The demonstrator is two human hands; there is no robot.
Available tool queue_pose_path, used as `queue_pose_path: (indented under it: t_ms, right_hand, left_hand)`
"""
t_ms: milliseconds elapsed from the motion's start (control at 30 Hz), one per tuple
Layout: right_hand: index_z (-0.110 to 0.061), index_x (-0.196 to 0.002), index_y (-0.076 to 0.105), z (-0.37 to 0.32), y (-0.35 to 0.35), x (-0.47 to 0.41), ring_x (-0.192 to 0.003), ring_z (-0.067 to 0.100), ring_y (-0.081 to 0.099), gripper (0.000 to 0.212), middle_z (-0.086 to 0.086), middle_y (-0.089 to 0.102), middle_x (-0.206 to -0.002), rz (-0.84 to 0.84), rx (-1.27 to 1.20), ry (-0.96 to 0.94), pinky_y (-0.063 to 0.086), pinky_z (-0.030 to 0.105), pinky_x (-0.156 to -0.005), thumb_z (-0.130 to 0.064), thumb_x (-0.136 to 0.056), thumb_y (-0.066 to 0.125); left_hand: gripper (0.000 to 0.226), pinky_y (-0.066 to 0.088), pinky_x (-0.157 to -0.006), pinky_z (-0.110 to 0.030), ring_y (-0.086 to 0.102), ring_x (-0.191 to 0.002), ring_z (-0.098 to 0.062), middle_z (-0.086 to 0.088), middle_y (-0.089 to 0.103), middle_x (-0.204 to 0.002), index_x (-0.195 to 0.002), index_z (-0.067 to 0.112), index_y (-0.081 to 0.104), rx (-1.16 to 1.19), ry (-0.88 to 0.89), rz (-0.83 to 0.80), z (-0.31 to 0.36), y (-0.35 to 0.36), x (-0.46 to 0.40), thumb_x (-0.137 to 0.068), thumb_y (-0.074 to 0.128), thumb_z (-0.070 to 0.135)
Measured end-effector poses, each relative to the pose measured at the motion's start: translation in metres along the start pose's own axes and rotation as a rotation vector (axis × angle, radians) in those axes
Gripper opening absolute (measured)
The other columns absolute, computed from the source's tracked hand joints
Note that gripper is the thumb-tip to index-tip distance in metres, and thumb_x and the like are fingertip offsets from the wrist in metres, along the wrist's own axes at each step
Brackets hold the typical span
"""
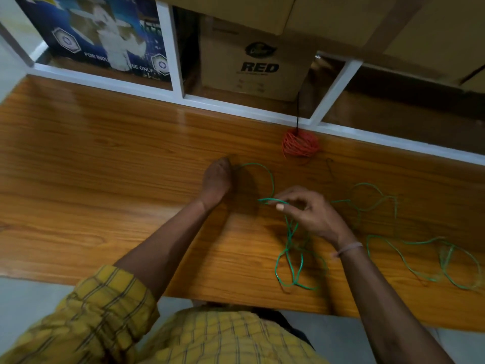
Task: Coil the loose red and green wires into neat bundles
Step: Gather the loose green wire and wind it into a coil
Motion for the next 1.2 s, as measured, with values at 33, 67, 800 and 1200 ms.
queue_pose_path:
  t_ms: [33,67,800,1200]
  right_hand:
    - [-0.019,-0.107,0.084,-0.001,-0.003,0.001,-0.115,0.007,0.067,0.014,-0.002,0.075,-0.116,0.033,-0.031,0.006,0.047,0.024,-0.103,-0.021,-0.094,0.08]
    - [-0.017,-0.106,0.085,-0.003,-0.006,0.002,-0.116,0.006,0.066,0.013,0.0,0.073,-0.118,0.064,-0.058,0.017,0.046,0.021,-0.102,-0.019,-0.094,0.08]
    - [-0.014,-0.095,0.081,-0.048,-0.069,0.043,-0.051,-0.001,0.045,0.018,-0.019,0.06,-0.059,-0.102,-0.181,-0.09,0.036,0.024,-0.051,-0.021,-0.104,0.068]
    - [0.004,-0.099,0.067,-0.037,-0.124,0.034,-0.053,0.012,0.047,0.016,0.004,0.06,-0.074,-0.047,-0.404,-0.207,0.043,0.032,-0.054,-0.01,-0.098,0.073]
  left_hand:
    - [0.012,0.046,-0.076,-0.041,0.073,-0.101,-0.041,-0.028,0.075,-0.105,-0.103,-0.005,0.071,0.029,-0.025,-0.037,0.0,-0.005,0.003,-0.094,0.068,0.002]
    - [0.013,0.049,-0.077,-0.043,0.074,-0.098,-0.041,-0.029,0.076,-0.103,-0.102,-0.006,0.072,0.08,-0.03,-0.066,-0.002,-0.008,0.006,-0.097,0.066,0.004]
    - [0.025,0.06,-0.079,-0.063,0.076,-0.086,-0.049,-0.029,0.068,-0.105,-0.113,0.006,0.044,0.676,0.218,-0.408,0.117,-0.043,0.115,-0.117,0.039,0.029]
    - [0.027,0.014,-0.041,-0.026,0.014,-0.049,-0.02,-0.014,0.052,-0.069,-0.12,0.011,0.055,0.915,0.174,-0.71,0.149,-0.055,0.169,-0.118,0.033,0.025]
Point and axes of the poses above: each hand's wrist, its own x-axis away from the middle knuckle, its own y-axis out of the palm, z = x × y, the point moved 1 cm from there along -x, towards the middle knuckle
